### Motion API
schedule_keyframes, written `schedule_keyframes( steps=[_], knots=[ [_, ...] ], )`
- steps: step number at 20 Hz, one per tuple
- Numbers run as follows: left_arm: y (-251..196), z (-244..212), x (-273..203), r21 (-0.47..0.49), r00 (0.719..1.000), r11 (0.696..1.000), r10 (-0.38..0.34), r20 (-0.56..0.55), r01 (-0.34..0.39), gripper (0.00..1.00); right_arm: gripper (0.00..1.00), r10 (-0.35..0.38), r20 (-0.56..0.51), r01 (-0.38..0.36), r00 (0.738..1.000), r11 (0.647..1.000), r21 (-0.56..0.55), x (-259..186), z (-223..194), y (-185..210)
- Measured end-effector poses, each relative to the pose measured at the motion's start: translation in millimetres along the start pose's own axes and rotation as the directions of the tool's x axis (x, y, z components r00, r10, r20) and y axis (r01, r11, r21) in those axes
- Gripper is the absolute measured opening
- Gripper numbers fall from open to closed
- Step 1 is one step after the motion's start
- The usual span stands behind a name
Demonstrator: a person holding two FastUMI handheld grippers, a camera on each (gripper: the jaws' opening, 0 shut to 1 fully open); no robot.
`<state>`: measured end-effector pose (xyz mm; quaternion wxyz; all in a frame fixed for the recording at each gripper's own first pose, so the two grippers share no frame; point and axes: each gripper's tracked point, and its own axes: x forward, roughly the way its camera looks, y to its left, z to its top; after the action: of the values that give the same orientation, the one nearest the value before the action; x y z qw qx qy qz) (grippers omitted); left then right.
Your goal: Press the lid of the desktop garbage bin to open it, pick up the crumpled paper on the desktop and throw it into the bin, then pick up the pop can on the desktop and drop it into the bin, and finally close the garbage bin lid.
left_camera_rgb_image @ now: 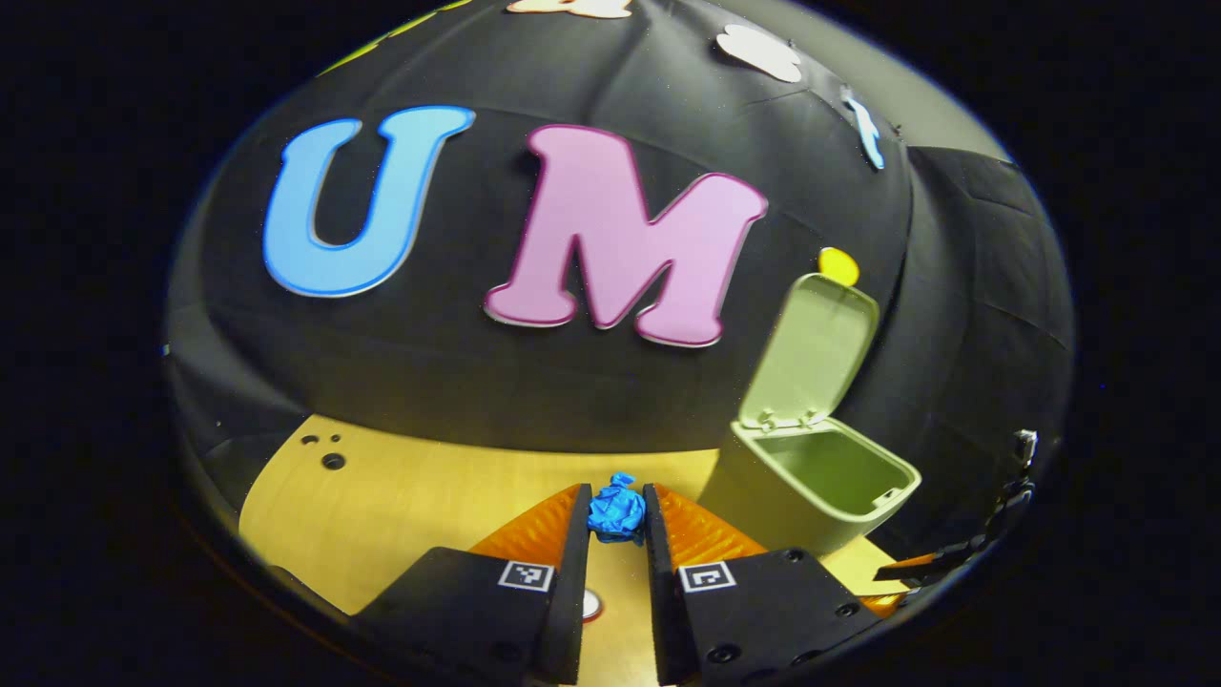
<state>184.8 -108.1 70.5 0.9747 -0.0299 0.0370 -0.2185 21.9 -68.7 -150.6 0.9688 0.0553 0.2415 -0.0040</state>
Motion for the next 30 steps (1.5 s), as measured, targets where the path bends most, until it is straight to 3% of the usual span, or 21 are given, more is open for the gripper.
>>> schedule_keyframes(
  steps=[10,21,23,25,28,30],
  knots=[
    [-133.8,5.5,36.7,0.039,0.963,0.962,-0.268,-0.009,0.269,0.33,1.0,-0.021,-0.029,0.022,0.999,0.999,0.046,-5.9,-14.9,-26.1],
    [-187.6,-27.2,64.4,0.103,0.921,0.917,-0.373,-0.115,0.384,0.39,1.0,-0.063,-0.045,0.067,0.997,0.993,0.094,-10.6,-25.8,-44.9],
    [-186.6,-28.8,66.0,0.119,0.921,0.916,-0.37,-0.118,0.383,0.44,0.99,-0.063,-0.054,0.068,0.997,0.993,0.097,-10.8,-29.6,-43.4],
    [-182.8,-24.1,66.7,0.126,0.926,0.919,-0.362,-0.106,0.374,0.6,1.0,-0.061,-0.059,0.066,0.996,0.993,0.097,-12.6,-33.5,-40.1],
    [-170.0,-15.9,62.9,0.118,0.943,0.936,-0.326,-0.073,0.333,0.98,0.99,-0.058,-0.064,0.063,0.996,0.994,0.089,-13.1,-36.5,-32.9],
    [-151.9,-11.7,57.2,0.112,0.957,0.951,-0.284,-0.05,0.288,0.96,0.99,-0.054,-0.062,0.06,0.997,0.995,0.085,-12.2,-35.6,-26.8]
  ],
)
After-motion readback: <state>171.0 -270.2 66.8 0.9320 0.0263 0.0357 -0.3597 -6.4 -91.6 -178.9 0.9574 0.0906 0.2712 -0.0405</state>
